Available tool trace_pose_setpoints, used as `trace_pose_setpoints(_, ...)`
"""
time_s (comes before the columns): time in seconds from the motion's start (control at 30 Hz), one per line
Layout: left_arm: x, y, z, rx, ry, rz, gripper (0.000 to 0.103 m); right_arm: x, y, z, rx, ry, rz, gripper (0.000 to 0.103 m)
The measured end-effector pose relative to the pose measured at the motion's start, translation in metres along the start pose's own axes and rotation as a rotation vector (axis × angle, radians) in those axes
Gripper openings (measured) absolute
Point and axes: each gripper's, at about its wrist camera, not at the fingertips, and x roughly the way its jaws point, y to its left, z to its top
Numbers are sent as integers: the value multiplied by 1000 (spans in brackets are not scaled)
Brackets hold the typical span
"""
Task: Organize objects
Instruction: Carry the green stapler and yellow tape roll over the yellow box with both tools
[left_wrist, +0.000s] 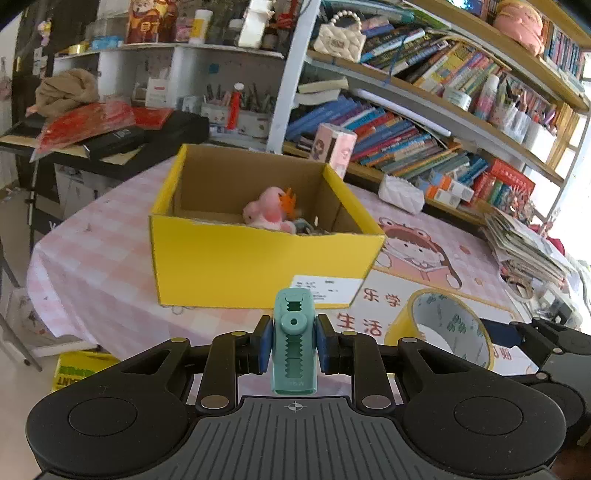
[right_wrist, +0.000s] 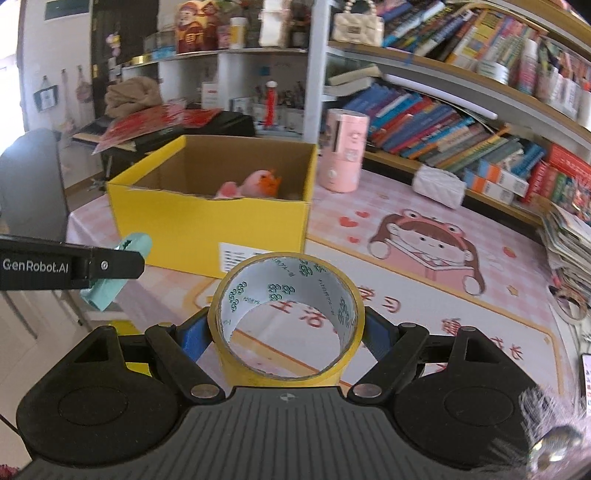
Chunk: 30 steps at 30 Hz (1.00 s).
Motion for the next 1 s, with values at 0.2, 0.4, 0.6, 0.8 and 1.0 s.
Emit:
trace_pose_setpoints(0.2, -6, 9, 5, -6, -36, 3, 23, 0, 11, 6, -36, -17, 14, 81)
trace_pose_setpoints(0.4, -10, 16, 15, -7, -79, 1, 23, 0, 18, 15, -64, -44, 11, 81)
trace_pose_setpoints(0.6, -10, 21, 28, 7, -116, 0, 23, 5, 21, 28, -71, -69, 8, 81)
trace_pose_setpoints(0.8, -1, 24, 48, 14, -146, 2, 23, 16, 21, 55, -59, -107, 13, 81)
trace_pose_setpoints(1.0, 25, 24, 71, 10, -157, 22, 23, 33, 14, 88, -67, -161, 17, 81)
